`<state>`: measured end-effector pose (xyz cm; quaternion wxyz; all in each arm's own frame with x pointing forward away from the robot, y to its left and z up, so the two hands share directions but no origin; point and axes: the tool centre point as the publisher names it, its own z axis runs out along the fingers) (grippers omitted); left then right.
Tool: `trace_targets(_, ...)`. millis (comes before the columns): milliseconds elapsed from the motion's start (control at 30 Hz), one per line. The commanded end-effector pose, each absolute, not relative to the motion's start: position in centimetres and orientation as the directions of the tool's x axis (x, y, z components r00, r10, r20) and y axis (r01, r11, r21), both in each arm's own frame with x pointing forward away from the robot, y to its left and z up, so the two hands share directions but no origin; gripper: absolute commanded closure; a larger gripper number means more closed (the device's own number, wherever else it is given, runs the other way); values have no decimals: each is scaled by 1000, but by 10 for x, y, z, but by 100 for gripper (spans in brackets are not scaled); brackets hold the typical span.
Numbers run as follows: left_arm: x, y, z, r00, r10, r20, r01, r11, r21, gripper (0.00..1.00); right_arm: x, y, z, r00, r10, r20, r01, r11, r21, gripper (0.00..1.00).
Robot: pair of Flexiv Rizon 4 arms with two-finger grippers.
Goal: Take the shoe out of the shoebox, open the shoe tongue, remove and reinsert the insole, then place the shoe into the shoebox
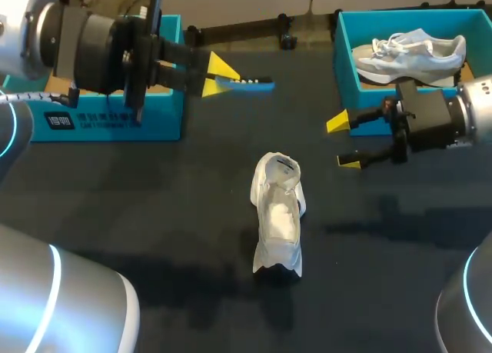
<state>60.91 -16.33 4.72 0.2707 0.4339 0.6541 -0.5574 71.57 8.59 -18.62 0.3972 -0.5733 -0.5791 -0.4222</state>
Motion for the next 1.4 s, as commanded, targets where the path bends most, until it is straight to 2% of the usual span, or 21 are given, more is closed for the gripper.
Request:
trace_targets(33, 612, -169, 35, 180, 323, -929, 982, -109, 152, 100, 716, 87, -187, -28, 329, 944, 999, -14, 34, 0)
trace_targets(100, 616, -171, 19, 272, 290, -918, 962, -117, 248, 100, 716, 87, -187, -28, 329, 944, 999, -14, 34, 0)
trace_targets(267, 620, -177, -4, 399, 231, -887, 917, -120, 381, 100, 716, 87, -187, -28, 329, 944, 999, -14, 34, 0)
trace_targets(467, 625, -179, -18, 522, 132, -842, 852, -118, 510, 100, 716, 87, -187, -28, 329, 944, 999, -14, 34, 0)
trace_targets(633, 632, -177, -27, 565, 53, -823, 823, -100, 558, 100, 716, 87, -187, -28, 329, 944, 999, -14, 34, 0)
trace_targets(667, 632, -176, -29, 623, 33, -781, 779, -118, 616, 100, 716, 87, -187, -28, 329, 944, 999, -14, 34, 0)
trace_targets(1033, 632, -176, -29, 623, 33, -781, 779, -118, 616, 100, 716, 87, -187, -28, 329, 944, 999, -14, 34, 0)
trace_targets(1400, 653, -189, -98, 531, 145, -835, 847, -56, 529, 100, 716, 87, -187, -28, 329, 944, 999, -14, 34, 0)
